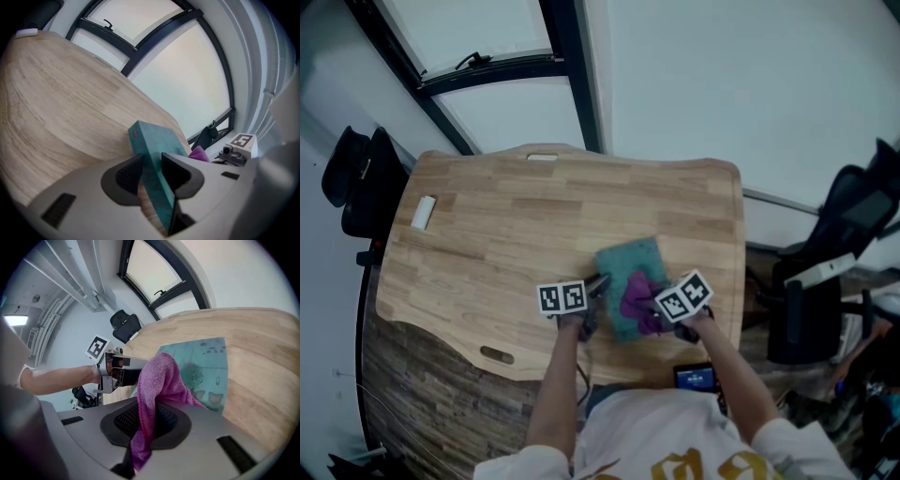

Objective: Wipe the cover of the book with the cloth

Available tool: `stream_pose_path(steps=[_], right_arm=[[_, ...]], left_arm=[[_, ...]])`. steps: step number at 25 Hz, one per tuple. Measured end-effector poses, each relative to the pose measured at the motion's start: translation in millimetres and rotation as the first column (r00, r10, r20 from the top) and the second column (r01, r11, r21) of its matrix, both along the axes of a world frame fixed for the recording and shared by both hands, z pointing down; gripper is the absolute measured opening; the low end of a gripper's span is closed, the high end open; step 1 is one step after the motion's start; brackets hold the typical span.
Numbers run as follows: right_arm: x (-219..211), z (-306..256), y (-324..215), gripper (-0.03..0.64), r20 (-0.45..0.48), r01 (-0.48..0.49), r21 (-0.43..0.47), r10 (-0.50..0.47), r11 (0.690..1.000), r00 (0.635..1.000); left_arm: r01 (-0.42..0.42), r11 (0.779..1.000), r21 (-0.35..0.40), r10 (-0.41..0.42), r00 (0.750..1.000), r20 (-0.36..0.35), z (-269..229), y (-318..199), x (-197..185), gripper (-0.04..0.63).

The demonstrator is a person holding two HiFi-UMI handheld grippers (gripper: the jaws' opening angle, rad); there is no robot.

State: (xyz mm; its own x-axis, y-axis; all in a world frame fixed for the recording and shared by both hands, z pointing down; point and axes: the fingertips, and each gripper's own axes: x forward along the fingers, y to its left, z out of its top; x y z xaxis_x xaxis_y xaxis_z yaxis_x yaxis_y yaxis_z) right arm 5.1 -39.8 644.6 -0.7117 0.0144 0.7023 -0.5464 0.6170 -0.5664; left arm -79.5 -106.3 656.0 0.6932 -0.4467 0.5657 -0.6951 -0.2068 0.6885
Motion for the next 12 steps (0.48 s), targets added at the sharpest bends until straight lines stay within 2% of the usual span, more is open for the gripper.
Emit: stream_pose_path(steps=[12], right_arm=[[0.8,1.1,-10.5,0.032,-0.023,-0.002,0.027,0.002,1.0,1.0]], left_arm=[[-0.001,1.0,0.003,0.001,1.0,-0.001,-0.2,-0.2,0.2,0.129]])
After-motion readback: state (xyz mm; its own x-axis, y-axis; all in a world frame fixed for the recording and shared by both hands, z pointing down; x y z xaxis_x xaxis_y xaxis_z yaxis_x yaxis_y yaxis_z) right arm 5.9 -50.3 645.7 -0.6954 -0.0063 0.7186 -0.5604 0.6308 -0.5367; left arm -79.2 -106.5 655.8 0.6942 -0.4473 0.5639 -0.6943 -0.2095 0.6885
